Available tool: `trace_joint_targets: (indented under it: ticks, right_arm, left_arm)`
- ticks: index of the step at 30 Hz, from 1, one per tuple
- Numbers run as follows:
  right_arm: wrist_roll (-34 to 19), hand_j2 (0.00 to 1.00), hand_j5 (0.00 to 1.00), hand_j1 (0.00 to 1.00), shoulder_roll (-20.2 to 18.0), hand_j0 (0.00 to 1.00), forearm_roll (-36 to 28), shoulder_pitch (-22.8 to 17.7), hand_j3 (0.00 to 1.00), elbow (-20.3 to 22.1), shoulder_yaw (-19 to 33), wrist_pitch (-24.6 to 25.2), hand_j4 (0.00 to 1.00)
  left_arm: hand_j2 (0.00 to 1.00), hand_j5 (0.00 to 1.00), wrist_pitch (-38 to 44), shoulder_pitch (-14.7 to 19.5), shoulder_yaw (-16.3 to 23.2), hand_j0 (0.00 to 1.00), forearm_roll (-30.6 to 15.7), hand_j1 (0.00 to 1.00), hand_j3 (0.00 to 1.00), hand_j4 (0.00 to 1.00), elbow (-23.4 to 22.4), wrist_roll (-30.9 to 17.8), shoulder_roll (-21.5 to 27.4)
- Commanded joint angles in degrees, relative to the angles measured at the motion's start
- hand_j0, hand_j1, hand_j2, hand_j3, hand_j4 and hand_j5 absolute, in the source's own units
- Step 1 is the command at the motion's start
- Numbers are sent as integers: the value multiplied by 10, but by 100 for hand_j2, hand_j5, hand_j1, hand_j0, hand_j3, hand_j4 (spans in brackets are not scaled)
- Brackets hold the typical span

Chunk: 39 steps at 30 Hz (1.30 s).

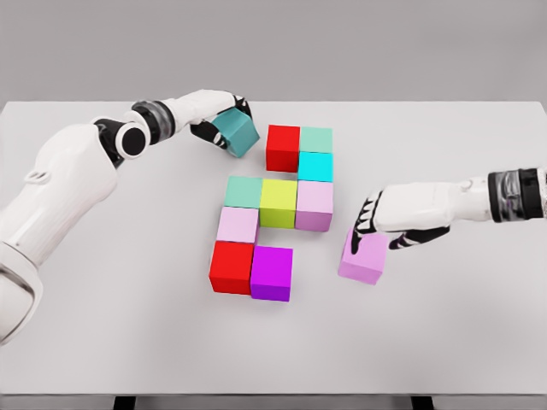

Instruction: Assemble the squares on the desktop into the number 2

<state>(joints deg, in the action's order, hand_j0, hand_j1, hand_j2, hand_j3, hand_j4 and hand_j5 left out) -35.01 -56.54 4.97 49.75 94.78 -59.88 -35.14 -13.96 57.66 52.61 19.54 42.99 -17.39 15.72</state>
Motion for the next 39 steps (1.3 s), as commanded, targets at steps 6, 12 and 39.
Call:
trace_joint_targets:
  ticks: [6,12,39]
  right_arm:
    - [0,73,73,73,-10,73,-3,23,73,-1,-19,1,73]
    - [0,91,91,91,-14,91,-3,28,91,0,-19,1,91]
    - [0,96,96,96,18,96,33,25,96,-35,-38,1,96]
  left_arm:
    - [52,52,9,1,18,52,-3,52,52,52,2,0,-5]
    - [81,81,22,1,18,81,-2,81,81,81,1,6,-3]
    - [52,52,55,31,9,52,-13,52,52,52,-150,28,-1]
